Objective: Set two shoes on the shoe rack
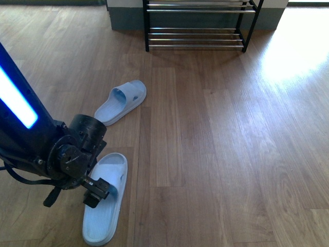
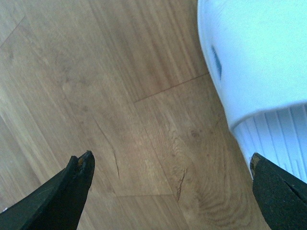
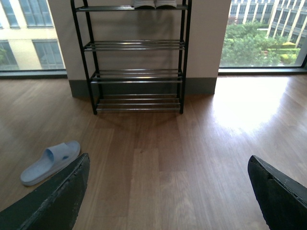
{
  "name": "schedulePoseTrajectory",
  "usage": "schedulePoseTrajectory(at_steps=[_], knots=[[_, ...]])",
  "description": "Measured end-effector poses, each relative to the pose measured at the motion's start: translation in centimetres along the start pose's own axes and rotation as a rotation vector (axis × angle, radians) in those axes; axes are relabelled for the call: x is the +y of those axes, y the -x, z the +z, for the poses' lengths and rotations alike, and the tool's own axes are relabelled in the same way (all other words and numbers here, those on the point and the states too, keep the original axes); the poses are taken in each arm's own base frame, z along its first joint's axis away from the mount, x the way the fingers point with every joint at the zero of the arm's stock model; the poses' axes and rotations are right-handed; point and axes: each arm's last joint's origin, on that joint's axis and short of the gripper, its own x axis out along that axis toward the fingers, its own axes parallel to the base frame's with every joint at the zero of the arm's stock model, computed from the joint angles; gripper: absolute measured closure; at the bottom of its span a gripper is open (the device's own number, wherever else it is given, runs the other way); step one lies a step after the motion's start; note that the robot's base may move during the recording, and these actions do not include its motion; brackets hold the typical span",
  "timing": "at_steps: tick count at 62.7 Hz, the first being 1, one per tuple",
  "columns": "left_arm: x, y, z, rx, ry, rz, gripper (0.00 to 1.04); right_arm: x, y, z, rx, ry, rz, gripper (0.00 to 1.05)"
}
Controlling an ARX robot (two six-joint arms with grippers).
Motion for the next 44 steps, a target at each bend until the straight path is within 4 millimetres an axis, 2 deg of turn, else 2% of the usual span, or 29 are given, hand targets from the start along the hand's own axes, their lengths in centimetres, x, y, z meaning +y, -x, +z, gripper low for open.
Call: schedulePoseTrajectory(at_steps=[21, 31, 39, 44], knots=[[-2.3, -3.3, 0.9, -0.045, -0.089, 0.015, 0.09, 0.0, 0.0, 0.0, 0.0, 0.0, 0.0, 0.09], [-2.8, -4.0, 1.2, -0.115, -0.11, 0.035, 0.09, 0.0, 0.0, 0.0, 0.0, 0.0, 0.0, 0.09], [-2.8, -4.4, 1.3, -0.136, -0.15, 0.08, 0.29, 0.0, 0.0, 0.0, 0.0, 0.0, 0.0, 0.09], [-2.9, -4.8, 0.7, -0.112, -0.176, 0.082, 0.5, 0.0, 0.0, 0.0, 0.0, 0.0, 0.0, 0.09]])
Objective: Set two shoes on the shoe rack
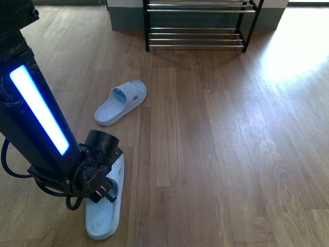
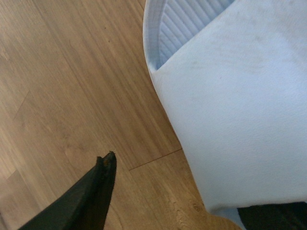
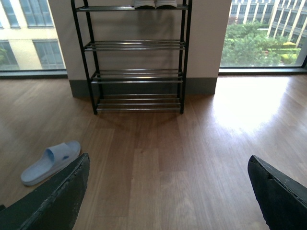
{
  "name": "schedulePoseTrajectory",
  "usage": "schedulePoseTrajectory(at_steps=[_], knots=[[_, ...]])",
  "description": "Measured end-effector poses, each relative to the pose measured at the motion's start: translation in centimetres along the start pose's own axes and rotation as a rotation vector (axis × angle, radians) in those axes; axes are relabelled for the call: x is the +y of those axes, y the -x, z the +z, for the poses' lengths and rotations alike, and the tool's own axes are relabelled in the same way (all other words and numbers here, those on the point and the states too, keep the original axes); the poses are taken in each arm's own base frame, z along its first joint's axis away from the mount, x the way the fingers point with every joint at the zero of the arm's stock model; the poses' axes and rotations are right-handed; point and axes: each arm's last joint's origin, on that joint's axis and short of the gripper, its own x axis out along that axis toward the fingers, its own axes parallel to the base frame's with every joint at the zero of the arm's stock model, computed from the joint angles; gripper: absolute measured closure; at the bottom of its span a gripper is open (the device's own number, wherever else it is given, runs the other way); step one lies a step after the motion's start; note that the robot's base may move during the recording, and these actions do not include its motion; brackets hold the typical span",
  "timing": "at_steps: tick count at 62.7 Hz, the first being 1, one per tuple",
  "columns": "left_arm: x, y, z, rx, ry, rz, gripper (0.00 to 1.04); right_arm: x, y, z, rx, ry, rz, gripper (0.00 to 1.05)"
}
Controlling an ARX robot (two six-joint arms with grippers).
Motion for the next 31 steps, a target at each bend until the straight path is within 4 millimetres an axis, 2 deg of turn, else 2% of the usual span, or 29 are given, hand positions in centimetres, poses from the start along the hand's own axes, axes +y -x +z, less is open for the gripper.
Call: schedulePoseTrajectory(at_steps=[9, 17, 26, 31], knots=[[-0.2, -0.1, -0.4, 0.03, -0.02, 0.0, 0.84, 0.0, 0.0, 0.0, 0.0, 0.0, 0.0, 0.09], [-0.2, -0.1, -0.5, 0.051, -0.014, -0.004, 1.04, 0.0, 0.0, 0.0, 0.0, 0.0, 0.0, 0.09], [1.4, 0.4, -1.0, 0.112, 0.06, 0.011, 1.03, 0.0, 0.0, 0.0, 0.0, 0.0, 0.0, 0.09], [3.3, 1.5, -1.3, 0.137, 0.151, 0.019, 1.03, 0.0, 0.0, 0.0, 0.0, 0.0, 0.0, 0.09]])
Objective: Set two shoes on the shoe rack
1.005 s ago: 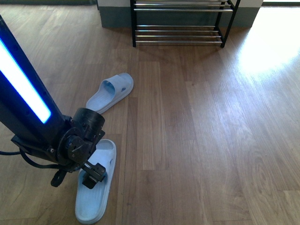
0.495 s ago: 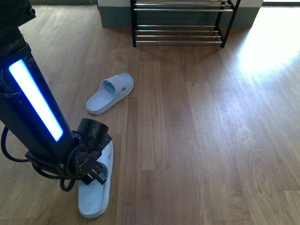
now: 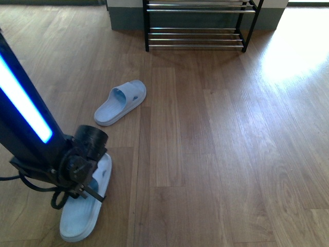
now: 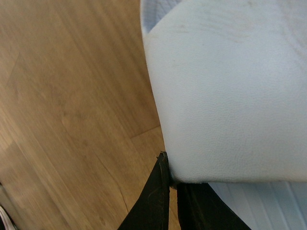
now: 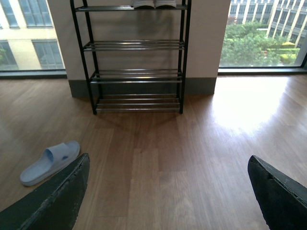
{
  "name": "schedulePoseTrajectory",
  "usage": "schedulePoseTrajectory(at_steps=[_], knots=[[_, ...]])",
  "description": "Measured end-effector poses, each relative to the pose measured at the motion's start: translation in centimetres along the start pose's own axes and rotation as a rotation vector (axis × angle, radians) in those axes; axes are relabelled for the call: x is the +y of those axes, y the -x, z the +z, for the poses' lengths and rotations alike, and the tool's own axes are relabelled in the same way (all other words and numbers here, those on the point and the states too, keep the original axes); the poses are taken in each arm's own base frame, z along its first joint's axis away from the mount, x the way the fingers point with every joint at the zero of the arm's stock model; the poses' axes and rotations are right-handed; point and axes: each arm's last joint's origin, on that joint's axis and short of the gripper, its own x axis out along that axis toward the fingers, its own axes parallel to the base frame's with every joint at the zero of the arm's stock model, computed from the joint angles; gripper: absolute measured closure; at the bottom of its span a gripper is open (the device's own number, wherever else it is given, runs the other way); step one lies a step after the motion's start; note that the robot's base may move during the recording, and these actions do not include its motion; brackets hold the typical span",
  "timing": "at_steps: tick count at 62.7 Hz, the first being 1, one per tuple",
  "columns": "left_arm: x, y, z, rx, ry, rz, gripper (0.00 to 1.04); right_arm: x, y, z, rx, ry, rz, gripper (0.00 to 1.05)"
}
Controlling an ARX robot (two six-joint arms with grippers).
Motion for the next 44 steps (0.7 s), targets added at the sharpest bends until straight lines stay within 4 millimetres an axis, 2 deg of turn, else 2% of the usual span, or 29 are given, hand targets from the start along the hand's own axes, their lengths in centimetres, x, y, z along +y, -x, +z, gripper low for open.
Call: schedulePoseTrajectory(at_steps=[5, 9, 14, 15, 18, 31, 38, 44], knots=[[3.9, 2.9, 0.4, -0.02, 0.166, 0.024, 1.03, 0.0, 0.0, 0.0, 0.0, 0.0, 0.0, 0.09], [5.7, 4.8, 0.6, -0.051, 0.243, 0.054, 1.03, 0.0, 0.0, 0.0, 0.0, 0.0, 0.0, 0.09], [8.6, 8.4, 0.4, -0.099, 0.357, 0.098, 1.03, 0.0, 0.0, 0.0, 0.0, 0.0, 0.0, 0.09], [8.8, 8.6, 0.4, -0.101, 0.363, 0.101, 1.03, 0.0, 0.0, 0.0, 0.0, 0.0, 0.0, 0.09], [10.1, 10.9, -0.2, -0.121, 0.424, 0.114, 1.03, 0.0, 0.0, 0.0, 0.0, 0.0, 0.0, 0.09], [12.6, 17.3, -3.8, -0.107, 0.524, 0.154, 1.03, 0.0, 0.0, 0.0, 0.0, 0.0, 0.0, 0.09], [13.2, 21.0, -5.4, -0.156, 0.553, 0.203, 1.03, 0.0, 0.0, 0.0, 0.0, 0.0, 0.0, 0.09], [13.2, 25.0, -7.2, -0.205, 0.572, 0.263, 1.03, 0.0, 0.0, 0.0, 0.0, 0.0, 0.0, 0.09]])
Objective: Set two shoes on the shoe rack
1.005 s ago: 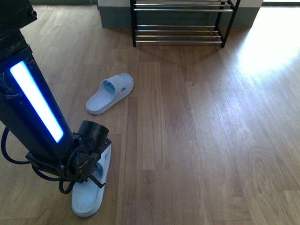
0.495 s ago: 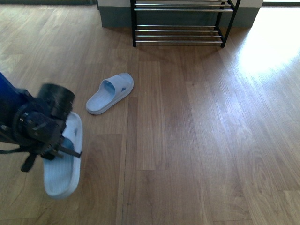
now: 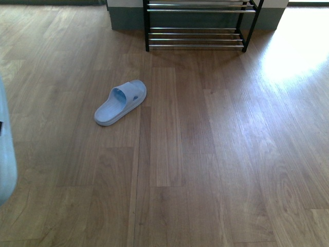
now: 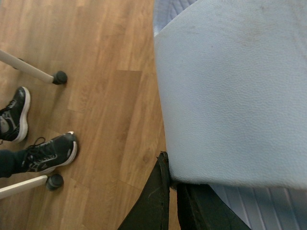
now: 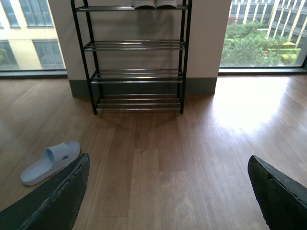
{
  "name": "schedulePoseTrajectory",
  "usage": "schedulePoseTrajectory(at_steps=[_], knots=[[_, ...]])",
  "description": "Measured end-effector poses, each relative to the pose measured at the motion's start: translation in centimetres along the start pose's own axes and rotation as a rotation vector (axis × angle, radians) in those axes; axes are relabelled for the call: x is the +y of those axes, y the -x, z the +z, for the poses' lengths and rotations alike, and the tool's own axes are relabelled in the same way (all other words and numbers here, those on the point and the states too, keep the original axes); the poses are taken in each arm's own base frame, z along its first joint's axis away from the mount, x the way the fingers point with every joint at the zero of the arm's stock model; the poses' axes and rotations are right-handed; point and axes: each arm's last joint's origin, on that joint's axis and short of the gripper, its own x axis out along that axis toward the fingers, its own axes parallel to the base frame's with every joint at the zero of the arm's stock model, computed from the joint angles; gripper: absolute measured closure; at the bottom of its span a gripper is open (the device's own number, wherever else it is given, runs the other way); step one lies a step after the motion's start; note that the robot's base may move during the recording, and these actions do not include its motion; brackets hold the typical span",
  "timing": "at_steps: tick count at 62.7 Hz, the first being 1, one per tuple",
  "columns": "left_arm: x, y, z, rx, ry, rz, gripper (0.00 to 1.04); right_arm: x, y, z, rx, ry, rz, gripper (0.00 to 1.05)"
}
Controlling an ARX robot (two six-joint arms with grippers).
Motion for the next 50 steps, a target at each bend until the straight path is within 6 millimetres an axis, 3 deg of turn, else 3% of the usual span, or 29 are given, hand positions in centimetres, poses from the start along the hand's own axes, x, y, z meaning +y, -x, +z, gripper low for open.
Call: schedulePoseTrajectory(at_steps=[12, 18, 29, 50], knots=[[3.7, 7.2, -2.9, -0.118, 0.066, 0.121, 1.03, 0.0, 0.0, 0.0, 0.0, 0.0, 0.0, 0.09], [5.4, 9.5, -4.9, -0.155, 0.134, 0.183, 1.03, 0.0, 0.0, 0.0, 0.0, 0.0, 0.0, 0.09], [5.9, 10.0, -5.6, -0.162, 0.231, 0.177, 1.03, 0.0, 0.0, 0.0, 0.0, 0.0, 0.0, 0.09], [5.8, 9.9, -5.7, -0.162, 0.256, 0.17, 1.03, 0.0, 0.0, 0.0, 0.0, 0.0, 0.0, 0.09]])
